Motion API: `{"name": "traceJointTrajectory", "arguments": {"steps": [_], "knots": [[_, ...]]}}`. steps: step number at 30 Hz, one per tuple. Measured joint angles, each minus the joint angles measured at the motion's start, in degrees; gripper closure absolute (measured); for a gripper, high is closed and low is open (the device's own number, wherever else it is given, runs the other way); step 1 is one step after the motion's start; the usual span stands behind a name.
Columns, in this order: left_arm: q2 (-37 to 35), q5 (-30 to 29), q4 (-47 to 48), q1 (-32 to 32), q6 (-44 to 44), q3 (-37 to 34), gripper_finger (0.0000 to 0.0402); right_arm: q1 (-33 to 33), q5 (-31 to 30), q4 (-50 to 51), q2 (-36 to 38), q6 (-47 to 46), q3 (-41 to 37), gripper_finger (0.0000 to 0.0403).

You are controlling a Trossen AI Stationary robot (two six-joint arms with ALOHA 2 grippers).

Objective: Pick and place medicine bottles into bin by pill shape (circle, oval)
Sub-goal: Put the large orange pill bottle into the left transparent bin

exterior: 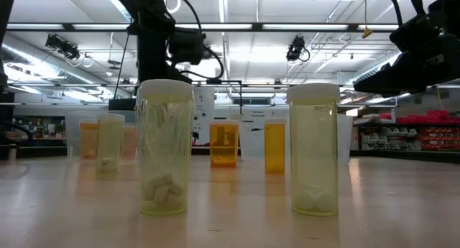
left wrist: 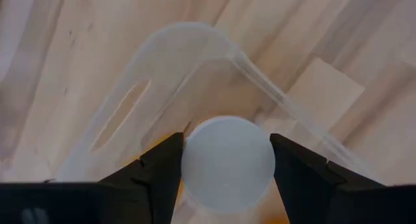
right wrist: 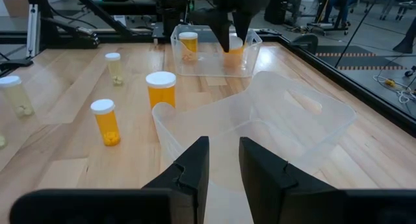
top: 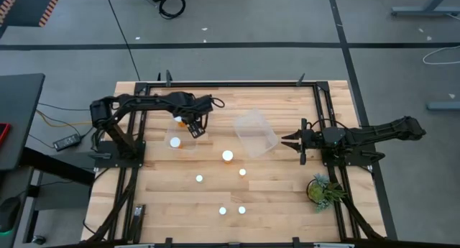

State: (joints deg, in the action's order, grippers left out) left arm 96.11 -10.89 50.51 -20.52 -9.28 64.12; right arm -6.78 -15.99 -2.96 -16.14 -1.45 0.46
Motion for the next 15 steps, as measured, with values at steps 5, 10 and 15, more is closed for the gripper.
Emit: {"name": "traceJointTrajectory", "arguments": {"steps": [5,10,15], "knots": [[-0.2,1.1,-3.7,-0.7,0.1,-1.4,0.0179,0.0,0.0,0.0,0.0,0.0,0.0,0.0311],[-0.1,2.2,-3.6,-0.6,0.5,-0.8,0.0183,0.0,0.0,0.0,0.0,0.0,0.0,0.0311],[-1.0,2.0,-3.9,-0.8,0.7,-0.4,0.0179,0.0,0.0,0.0,0.0,0.0,0.0,0.0311]]}}
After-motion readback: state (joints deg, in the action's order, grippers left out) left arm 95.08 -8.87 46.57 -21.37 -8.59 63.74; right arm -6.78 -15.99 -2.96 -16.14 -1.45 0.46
